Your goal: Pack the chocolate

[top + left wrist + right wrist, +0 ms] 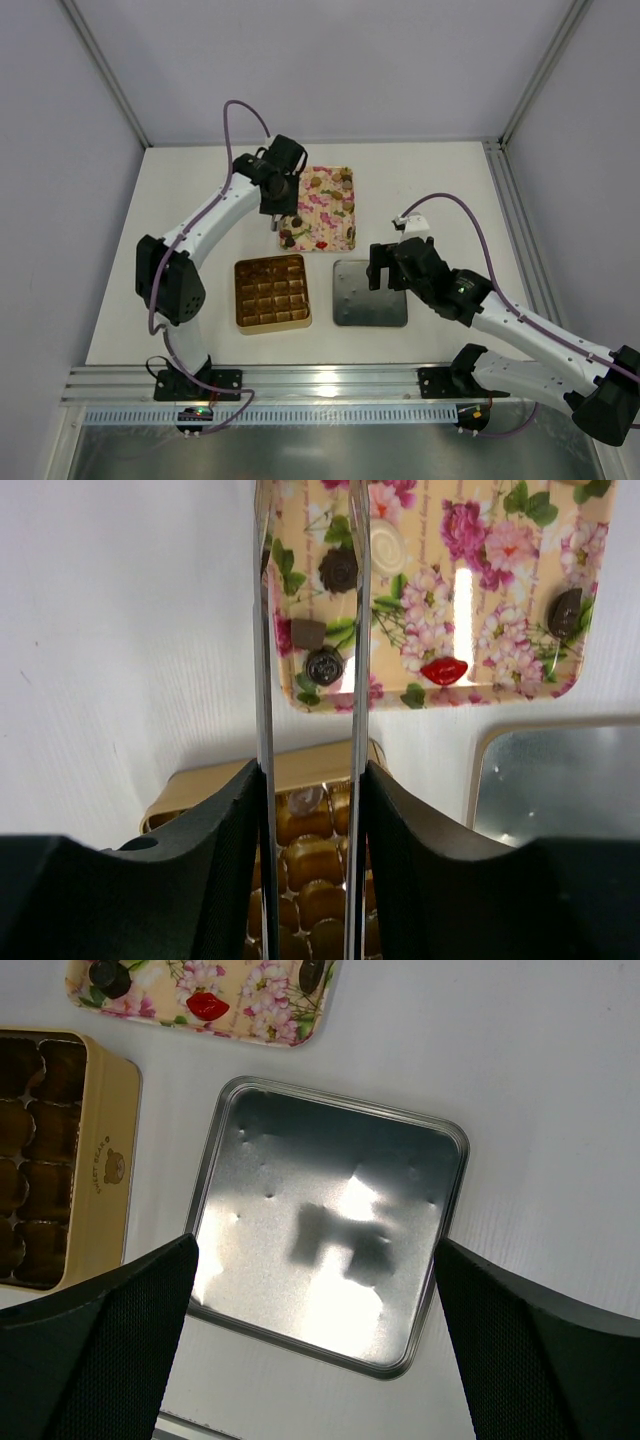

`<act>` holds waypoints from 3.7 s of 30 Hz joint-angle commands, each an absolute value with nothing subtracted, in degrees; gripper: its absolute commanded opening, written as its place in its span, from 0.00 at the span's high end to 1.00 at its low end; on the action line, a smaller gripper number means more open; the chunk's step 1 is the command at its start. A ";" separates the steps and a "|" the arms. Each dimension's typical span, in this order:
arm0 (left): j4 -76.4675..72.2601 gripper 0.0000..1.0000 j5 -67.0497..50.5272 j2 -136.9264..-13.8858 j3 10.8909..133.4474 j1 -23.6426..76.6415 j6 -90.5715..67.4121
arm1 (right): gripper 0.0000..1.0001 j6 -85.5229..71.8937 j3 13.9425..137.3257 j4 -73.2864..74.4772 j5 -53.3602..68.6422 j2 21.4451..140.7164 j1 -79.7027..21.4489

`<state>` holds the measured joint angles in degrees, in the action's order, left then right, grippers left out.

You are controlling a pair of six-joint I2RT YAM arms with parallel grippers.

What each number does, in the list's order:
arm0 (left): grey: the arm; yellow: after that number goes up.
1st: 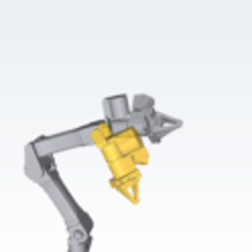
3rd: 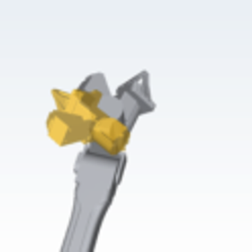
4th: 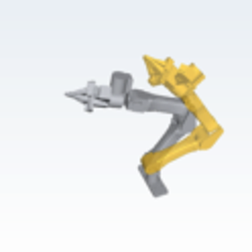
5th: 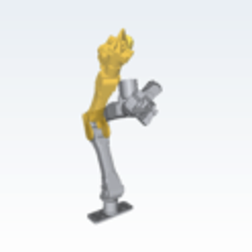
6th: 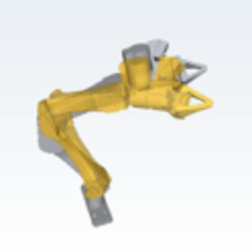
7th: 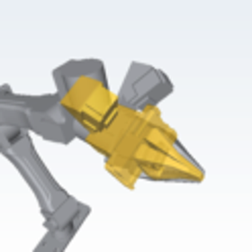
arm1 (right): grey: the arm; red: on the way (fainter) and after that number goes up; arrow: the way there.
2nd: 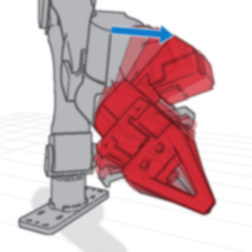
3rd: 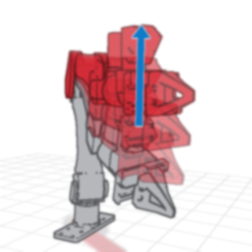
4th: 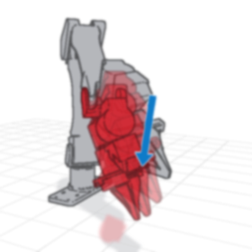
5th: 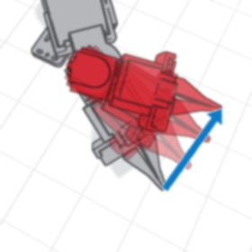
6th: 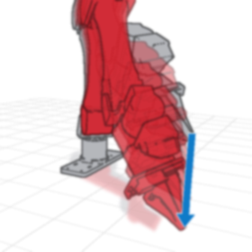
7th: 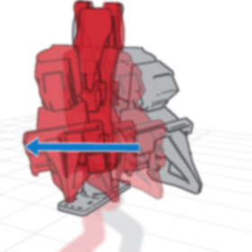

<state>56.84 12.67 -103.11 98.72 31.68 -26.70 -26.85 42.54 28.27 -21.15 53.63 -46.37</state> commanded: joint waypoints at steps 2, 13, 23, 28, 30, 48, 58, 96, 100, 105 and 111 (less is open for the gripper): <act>52.74 0.57 12.83 -106.34 103.27 30.24 -23.39 | 0.00 -25.75 44.47 26.28 -20.92 53.17 -45.97; 51.50 0.60 12.31 -112.41 105.47 28.65 -22.68 | 0.00 -24.70 43.86 25.84 -20.83 53.70 -45.18; 51.06 0.60 11.95 -115.05 106.79 28.39 -22.68 | 0.00 -24.17 43.51 25.31 -20.48 54.49 -44.39; 51.50 0.64 12.04 -115.93 107.14 28.30 -22.76 | 0.00 -24.08 43.42 24.96 -20.21 54.84 -44.12; 51.59 0.65 11.87 -116.01 106.88 28.30 -22.94 | 0.00 -23.99 43.33 24.79 -20.04 54.76 -44.03; 54.75 0.74 11.16 -111.89 108.89 28.30 -23.20 | 0.00 -23.73 43.77 25.22 -19.95 54.84 -43.68; 56.60 0.76 8.53 -104.69 104.33 28.30 -24.70 | 0.00 -24.26 42.89 24.96 -19.86 54.93 -43.24; 58.63 0.73 2.55 -68.12 69.97 40.78 -31.73 | 0.00 -26.28 40.78 25.84 -19.86 53.61 -42.98; 57.57 0.73 2.81 -68.47 68.82 41.66 -32.17 | 0.00 -26.28 40.69 26.01 -19.86 53.61 -42.98; 56.52 0.72 3.43 -69.17 68.29 42.10 -32.26 | 0.00 -26.45 40.52 26.01 -19.86 53.61 -42.98; 56.42 0.69 4.57 -69.96 68.47 42.28 -32.34 | 0.00 -26.37 40.43 25.93 -19.86 53.53 -42.98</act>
